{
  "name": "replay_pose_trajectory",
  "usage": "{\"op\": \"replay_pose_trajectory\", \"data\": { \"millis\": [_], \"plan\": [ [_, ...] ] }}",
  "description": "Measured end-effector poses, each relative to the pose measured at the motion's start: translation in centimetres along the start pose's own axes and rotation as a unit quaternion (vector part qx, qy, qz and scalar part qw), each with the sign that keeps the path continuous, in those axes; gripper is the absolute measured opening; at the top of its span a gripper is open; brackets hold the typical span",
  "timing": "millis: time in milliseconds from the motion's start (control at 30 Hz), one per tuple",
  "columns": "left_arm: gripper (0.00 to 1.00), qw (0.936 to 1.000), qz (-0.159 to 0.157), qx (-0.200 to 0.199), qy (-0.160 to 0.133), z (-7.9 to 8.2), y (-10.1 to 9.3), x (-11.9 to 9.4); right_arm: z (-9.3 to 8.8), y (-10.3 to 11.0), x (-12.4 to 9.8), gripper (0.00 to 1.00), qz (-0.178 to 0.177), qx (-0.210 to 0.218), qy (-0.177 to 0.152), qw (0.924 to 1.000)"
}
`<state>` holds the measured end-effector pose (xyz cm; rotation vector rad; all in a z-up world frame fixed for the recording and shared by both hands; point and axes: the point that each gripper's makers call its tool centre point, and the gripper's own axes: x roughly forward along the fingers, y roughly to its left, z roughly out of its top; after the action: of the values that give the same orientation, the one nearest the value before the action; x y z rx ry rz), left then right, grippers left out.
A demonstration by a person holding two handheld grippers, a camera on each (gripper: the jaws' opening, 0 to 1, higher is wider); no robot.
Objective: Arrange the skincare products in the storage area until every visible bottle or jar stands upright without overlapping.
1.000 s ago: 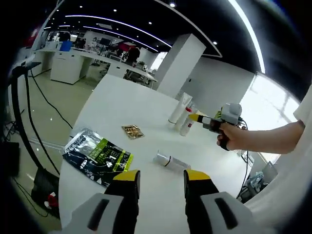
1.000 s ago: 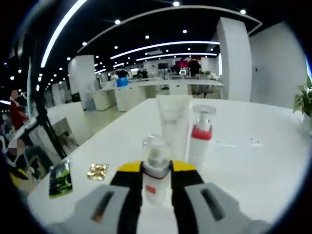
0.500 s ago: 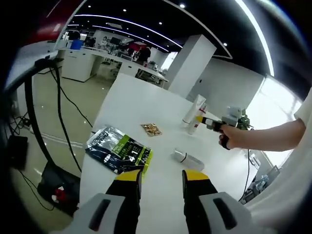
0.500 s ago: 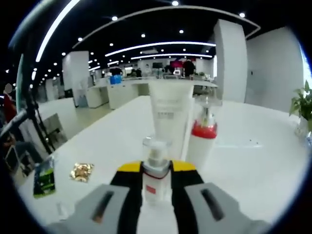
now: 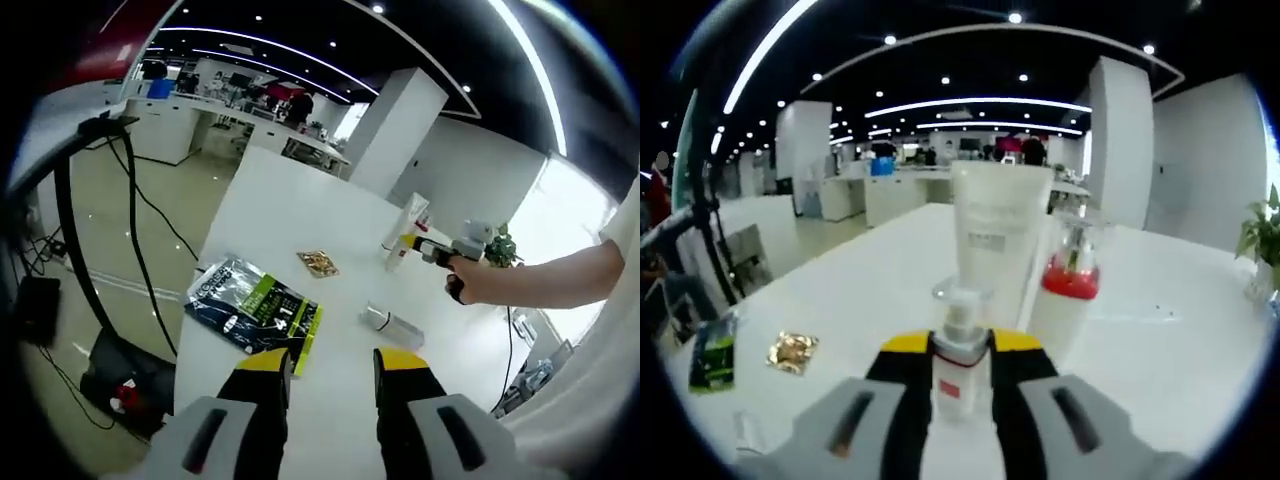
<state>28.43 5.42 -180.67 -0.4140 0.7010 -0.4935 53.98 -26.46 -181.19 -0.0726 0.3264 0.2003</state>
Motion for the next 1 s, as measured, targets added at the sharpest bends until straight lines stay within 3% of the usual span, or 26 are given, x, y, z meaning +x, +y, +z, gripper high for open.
{"op": "replay_pose_trajectory", "data": {
  "millis": [467,500,567,633,767,1000],
  "plan": [
    [0.34,1.0000,0.006,0.003,0.002,0.0,0.1,-0.1,-0.1,-0.2,0.0,0.20,0.010,-0.025,-0.030,0.9992],
    [0.34,1.0000,0.006,0.003,0.003,0.0,0.1,0.0,-0.2,-0.1,-0.2,0.20,0.010,-0.027,-0.029,0.9992],
    [0.34,1.0000,0.006,0.003,0.004,0.1,0.0,0.2,-2.0,-0.1,-0.5,0.18,0.016,-0.025,0.015,0.9994],
    [0.34,1.0000,0.004,0.004,0.006,0.1,-0.3,0.4,-2.7,0.0,-0.8,0.18,0.015,-0.029,0.024,0.9992],
    [0.34,0.9999,-0.001,0.010,0.009,0.1,-0.7,0.7,-2.4,0.7,-1.1,0.17,0.027,-0.032,0.014,0.9990],
    [0.34,0.9997,-0.002,0.016,0.018,-0.3,-1.0,0.9,-3.0,0.5,-0.7,0.17,0.021,-0.004,0.031,0.9993]
  ]
}}
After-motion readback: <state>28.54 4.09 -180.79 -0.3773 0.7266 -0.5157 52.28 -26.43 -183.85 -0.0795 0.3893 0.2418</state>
